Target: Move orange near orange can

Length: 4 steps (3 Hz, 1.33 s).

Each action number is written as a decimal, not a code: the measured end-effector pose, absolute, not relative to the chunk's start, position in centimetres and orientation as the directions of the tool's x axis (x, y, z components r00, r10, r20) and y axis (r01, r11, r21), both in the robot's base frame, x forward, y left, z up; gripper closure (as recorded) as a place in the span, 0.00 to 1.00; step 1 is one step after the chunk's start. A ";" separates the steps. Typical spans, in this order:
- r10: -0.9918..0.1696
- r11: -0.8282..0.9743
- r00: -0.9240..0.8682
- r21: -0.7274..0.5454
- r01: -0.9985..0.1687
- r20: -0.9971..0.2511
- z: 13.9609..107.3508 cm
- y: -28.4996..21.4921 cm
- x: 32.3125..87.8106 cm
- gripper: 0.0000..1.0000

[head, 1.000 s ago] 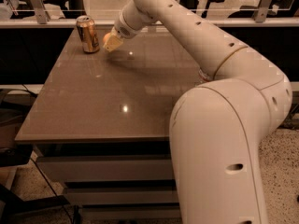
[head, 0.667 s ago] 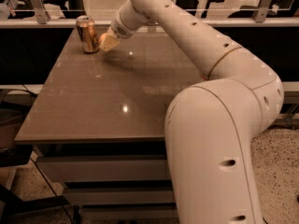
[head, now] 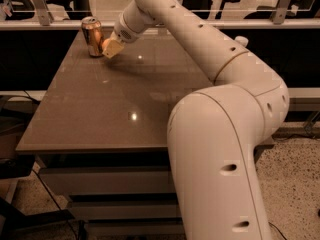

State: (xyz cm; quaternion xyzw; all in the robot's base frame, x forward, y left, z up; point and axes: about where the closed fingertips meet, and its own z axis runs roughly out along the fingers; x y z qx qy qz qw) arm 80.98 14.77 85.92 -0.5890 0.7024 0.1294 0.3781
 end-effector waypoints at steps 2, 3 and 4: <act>-0.738 0.248 -0.020 -0.243 -0.938 -0.675 85.7 15.2 80.7 0.36; -0.740 0.242 -0.018 -0.241 -0.940 -0.673 85.8 15.2 80.7 0.12; -0.741 0.239 -0.020 -0.237 -0.942 -0.671 85.7 15.1 80.7 0.00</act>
Offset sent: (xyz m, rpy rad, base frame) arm -0.0010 -0.0007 0.0058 -0.0140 0.0258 0.0261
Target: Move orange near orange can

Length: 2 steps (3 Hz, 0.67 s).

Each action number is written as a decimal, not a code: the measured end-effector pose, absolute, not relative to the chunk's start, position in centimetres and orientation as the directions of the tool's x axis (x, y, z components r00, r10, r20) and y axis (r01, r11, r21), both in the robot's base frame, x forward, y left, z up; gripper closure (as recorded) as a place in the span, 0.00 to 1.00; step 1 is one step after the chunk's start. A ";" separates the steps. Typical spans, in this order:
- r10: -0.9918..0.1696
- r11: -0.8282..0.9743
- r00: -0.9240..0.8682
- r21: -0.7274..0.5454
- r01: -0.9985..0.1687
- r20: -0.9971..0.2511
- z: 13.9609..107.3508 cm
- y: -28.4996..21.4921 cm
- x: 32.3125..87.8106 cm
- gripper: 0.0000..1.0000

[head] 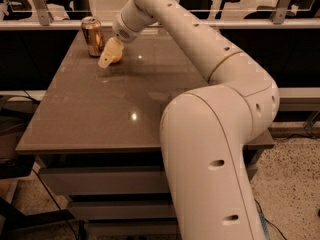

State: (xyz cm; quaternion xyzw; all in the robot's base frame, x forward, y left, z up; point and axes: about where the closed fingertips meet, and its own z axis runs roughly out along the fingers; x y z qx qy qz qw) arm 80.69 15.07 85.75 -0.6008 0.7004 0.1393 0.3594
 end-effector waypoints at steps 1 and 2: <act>-0.738 0.247 -0.025 -0.235 -0.940 -0.675 85.9 14.4 80.7 0.00; -0.705 0.273 -0.034 -0.228 -0.935 -0.708 86.7 11.9 80.4 0.00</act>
Offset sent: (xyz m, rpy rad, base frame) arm -0.0115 -0.0816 0.0288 0.1351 -0.0231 -0.0579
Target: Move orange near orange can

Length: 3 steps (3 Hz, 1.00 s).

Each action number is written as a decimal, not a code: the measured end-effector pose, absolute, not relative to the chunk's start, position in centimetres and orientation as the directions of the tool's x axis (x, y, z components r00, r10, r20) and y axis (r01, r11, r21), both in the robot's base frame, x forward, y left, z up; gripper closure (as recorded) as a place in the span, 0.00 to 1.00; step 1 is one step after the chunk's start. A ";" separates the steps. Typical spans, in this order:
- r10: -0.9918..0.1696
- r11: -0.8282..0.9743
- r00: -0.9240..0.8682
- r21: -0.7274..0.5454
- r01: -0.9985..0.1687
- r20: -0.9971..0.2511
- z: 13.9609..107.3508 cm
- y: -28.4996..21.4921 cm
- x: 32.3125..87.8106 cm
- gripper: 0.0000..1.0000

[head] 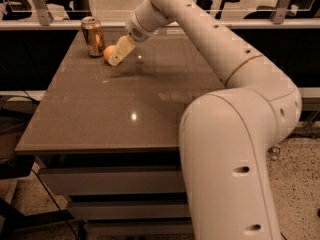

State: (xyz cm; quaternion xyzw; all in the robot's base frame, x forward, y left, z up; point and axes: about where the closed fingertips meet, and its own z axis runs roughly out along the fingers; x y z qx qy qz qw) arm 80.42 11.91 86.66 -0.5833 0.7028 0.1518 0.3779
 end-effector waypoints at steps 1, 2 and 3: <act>-0.678 0.281 -0.022 -0.232 -0.931 -0.734 88.5 8.4 79.0 0.00; -0.659 0.292 -0.024 -0.226 -0.929 -0.752 90.0 4.9 77.2 0.00; -0.657 0.299 -0.029 -0.225 -0.927 -0.754 90.0 4.2 77.1 0.00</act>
Offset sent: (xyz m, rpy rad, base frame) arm -0.0575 -0.1230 0.0574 0.0981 -0.0293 -0.0218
